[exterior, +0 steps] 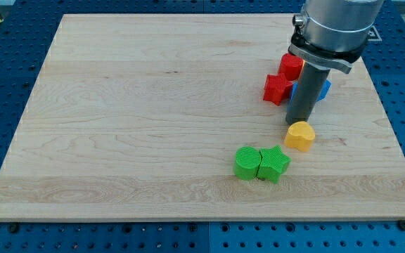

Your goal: Push the yellow heart closer to green star

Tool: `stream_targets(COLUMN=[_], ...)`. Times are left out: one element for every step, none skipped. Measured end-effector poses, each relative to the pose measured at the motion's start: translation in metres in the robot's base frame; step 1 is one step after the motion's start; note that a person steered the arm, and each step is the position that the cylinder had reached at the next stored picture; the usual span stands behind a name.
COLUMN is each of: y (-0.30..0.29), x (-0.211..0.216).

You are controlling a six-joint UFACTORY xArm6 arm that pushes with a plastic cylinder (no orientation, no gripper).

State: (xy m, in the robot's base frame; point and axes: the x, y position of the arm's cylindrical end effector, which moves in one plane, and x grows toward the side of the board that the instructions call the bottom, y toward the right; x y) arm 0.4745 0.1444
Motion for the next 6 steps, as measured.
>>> stream_targets(y=[0.009,0.027,0.023,0.013,-0.003,-0.021], x=[0.000,0.005,0.012,0.019,0.022,0.022])
